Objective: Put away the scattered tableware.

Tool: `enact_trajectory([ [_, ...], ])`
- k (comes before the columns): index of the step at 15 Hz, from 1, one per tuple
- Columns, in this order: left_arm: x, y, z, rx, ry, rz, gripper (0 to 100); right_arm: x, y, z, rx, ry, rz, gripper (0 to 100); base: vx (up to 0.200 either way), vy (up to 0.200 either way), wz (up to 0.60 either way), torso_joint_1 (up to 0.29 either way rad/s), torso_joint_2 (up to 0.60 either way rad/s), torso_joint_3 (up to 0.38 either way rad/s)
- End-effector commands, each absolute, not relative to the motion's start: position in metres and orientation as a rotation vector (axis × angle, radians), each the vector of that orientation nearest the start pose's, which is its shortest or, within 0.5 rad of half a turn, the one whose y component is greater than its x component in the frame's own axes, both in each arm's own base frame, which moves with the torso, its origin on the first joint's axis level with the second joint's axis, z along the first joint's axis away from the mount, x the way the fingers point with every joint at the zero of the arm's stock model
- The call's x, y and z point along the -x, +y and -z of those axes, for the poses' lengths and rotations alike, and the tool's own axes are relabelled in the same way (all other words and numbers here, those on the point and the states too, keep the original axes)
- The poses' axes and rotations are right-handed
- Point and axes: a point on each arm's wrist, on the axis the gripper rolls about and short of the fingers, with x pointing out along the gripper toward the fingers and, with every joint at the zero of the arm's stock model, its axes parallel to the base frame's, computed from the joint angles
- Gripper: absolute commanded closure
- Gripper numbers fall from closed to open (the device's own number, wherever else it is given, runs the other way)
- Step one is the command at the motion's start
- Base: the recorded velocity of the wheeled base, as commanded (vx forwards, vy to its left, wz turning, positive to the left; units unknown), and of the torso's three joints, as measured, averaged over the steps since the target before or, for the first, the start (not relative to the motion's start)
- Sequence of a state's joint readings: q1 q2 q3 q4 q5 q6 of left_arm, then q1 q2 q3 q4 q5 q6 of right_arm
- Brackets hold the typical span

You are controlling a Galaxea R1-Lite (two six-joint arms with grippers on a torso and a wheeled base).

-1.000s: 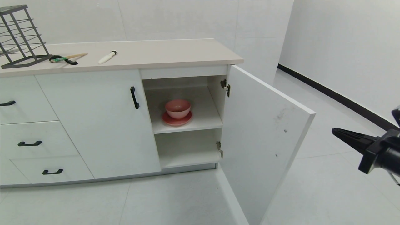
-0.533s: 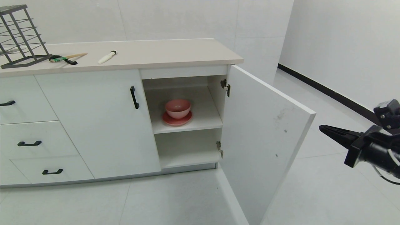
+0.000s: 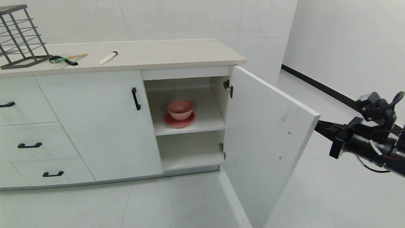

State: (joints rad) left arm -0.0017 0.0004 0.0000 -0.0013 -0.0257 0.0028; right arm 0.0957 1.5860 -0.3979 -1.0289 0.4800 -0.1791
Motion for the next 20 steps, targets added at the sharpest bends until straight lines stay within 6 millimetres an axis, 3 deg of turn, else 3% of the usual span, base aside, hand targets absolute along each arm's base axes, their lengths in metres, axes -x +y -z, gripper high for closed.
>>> enact_trajectory([
  [1,0.023,-0.001,-0.076,-0.003,-0.002,0.026,0,-0.239,0.044,-0.147,0.147,0.098,-0.630,100,0.000,0.000,0.00,0.000,0.00,0.000],
  [9,0.023,-0.001,-0.076,-0.005,-0.002,0.028,0,-0.234,0.059,-0.145,0.153,0.081,-0.694,100,0.000,0.000,0.00,0.000,0.00,0.000],
  [16,0.023,-0.001,-0.076,-0.006,-0.002,0.028,0,-0.230,0.097,-0.146,0.162,0.064,-0.833,100,0.000,0.000,0.00,0.000,0.00,0.000],
  [20,0.023,-0.001,-0.075,-0.006,0.000,0.026,0,-0.239,0.109,-0.143,0.163,0.069,-0.856,100,0.000,0.000,0.00,0.000,0.00,0.000],
])
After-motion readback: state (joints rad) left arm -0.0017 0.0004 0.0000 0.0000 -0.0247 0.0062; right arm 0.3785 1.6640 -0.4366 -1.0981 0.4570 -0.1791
